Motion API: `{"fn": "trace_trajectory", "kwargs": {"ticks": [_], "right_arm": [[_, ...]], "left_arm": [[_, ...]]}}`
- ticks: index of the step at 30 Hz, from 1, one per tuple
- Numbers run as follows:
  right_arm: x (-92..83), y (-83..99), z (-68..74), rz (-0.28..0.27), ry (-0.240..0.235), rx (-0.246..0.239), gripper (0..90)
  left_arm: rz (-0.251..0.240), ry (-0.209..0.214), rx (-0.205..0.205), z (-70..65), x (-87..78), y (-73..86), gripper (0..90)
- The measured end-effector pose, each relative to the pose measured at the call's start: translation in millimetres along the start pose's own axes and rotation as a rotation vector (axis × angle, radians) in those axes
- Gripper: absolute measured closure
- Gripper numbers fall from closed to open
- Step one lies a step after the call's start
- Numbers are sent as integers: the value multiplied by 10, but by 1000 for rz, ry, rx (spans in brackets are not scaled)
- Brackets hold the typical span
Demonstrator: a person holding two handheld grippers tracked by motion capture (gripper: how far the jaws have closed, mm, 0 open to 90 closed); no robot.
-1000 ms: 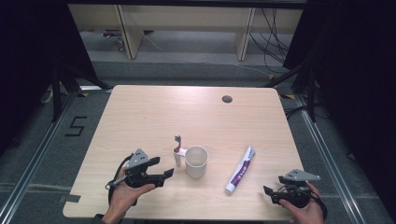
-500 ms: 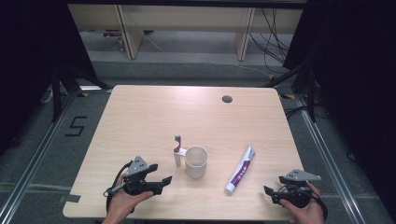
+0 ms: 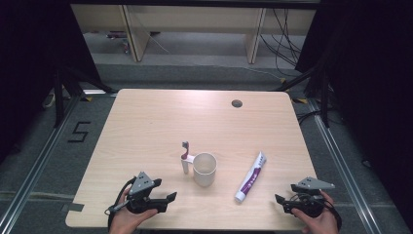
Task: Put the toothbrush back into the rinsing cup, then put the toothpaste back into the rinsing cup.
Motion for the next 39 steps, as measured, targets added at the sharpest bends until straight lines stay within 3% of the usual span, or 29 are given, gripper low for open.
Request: {"fn": "trace_trajectory", "kwargs": {"ticks": [6, 7, 9, 12, 13, 15, 16, 17, 19, 21, 22, 25, 26, 27, 28, 29, 31, 32, 33, 39], "right_arm": [[11, 7, 17, 6, -23, 0, 251], [16, 3, 25, 2, -29, 3, 250], [9, -2, -8, -7, -8, -29, 250], [8, -9, -6, -12, -7, -31, 250], [0, -6, 16, -3, -9, 0, 251], [7, -8, 31, 1, -19, -1, 250], [4, 8, 50, 12, -20, 26, 250], [9, -10, 21, -5, 0, -8, 250], [8, -17, 44, -5, -7, 13, 250], [13, -28, 57, -7, -2, -9, 251], [10, -30, 94, 10, -26, -1, 251], [5, -67, 167, -7, -30, 3, 263], [9, -98, 170, -22, -33, -29, 269], [5, -94, 224, -11, -47, 0, 274], [5, -94, 224, -11, -47, 0, 274], [13, -141, 271, -28, -70, -32, 315], [13, -151, 295, -34, -72, -32, 330], [18, -183, 375, -37, -102, -27, 354], [25, -207, 399, -41, -109, -43, 369], [74, -306, 564, -51, -147, -71, 437]], "left_arm": [[14, -8, 21, -58, -43, 81, 237], [33, -3, 43, -73, -59, 118, 237], [25, -6, 28, -95, -51, 120, 237], [20, -4, 29, -97, -52, 124, 237], [31, -6, 34, -93, -60, 136, 237], [30, -5, 25, -108, -52, 151, 236], [32, -5, 27, -108, -53, 156, 236], [48, -9, 54, -86, -62, 174, 236], [36, -14, 43, -97, -57, 162, 236], [44, -9, 48, -109, -59, 179, 236], [44, -9, 48, -109, -59, 179, 236], [36, -3, 47, -121, -63, 172, 236], [42, -3, 57, -112, -72, 180, 236], [49, -7, 64, -103, -78, 189, 236], [51, -11, 64, -97, -77, 197, 236], [49, -9, 55, -108, -76, 199, 235], [54, -8, 52, -111, -71, 208, 235], [56, -7, 53, -113, -69, 213, 235], [66, -6, 69, -105, -72, 227, 235], [66, -7, 72, -106, -71, 238, 235]]}}
Point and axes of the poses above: each handheld gripper's, and its own axes: x roughly forward along the jaws, y roughly out of its underside, z roughly to its left, the point moved 9 cm from there along x, roughly forward along the jaws, and after that the axes turned 10 degrees about x, right-handed, at the moved point
